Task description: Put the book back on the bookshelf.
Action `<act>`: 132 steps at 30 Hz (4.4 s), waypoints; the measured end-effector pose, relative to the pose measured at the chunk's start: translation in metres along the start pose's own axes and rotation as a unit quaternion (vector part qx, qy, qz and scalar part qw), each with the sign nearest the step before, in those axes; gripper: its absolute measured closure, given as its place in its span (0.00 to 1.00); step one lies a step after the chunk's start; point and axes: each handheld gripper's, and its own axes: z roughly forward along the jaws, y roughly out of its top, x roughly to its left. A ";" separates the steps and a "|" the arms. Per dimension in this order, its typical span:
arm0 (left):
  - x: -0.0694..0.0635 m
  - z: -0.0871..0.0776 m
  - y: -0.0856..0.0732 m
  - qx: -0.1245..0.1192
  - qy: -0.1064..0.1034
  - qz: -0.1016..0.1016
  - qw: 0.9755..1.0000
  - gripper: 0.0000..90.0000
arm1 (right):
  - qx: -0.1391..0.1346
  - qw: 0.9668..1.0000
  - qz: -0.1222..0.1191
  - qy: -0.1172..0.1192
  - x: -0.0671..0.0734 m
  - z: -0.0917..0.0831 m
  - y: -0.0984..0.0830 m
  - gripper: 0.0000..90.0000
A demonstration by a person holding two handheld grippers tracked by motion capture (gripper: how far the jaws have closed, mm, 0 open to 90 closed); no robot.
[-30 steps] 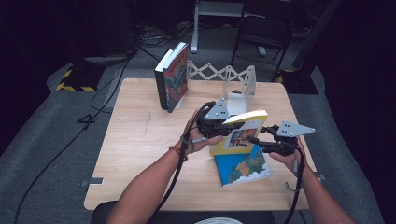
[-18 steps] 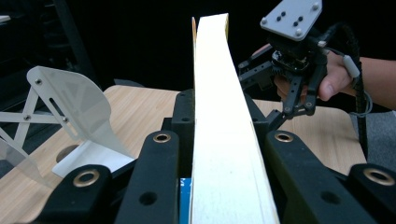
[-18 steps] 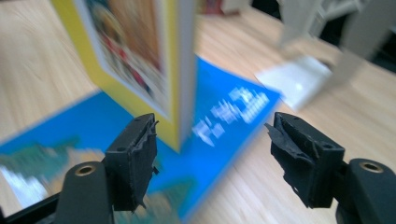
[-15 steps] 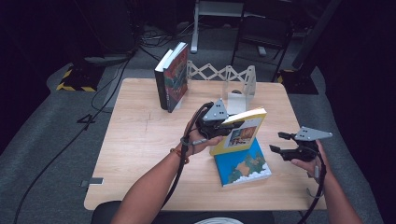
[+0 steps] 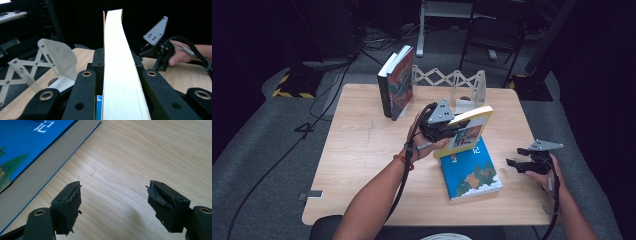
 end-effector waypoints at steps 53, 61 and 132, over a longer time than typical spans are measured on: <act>0.126 -0.073 0.003 0.011 0.249 -0.068 0.966 0.83 | 0.017 1.000 -0.004 0.006 0.002 0.017 -0.006 0.28; 0.130 -0.079 0.003 0.013 0.289 -0.077 0.954 0.83 | 0.016 1.000 -0.003 0.005 0.003 0.017 -0.006 0.27; 0.169 -0.001 -0.028 0.085 0.352 -0.074 0.929 0.72 | 0.012 1.000 -0.015 0.022 0.007 0.018 -0.007 0.23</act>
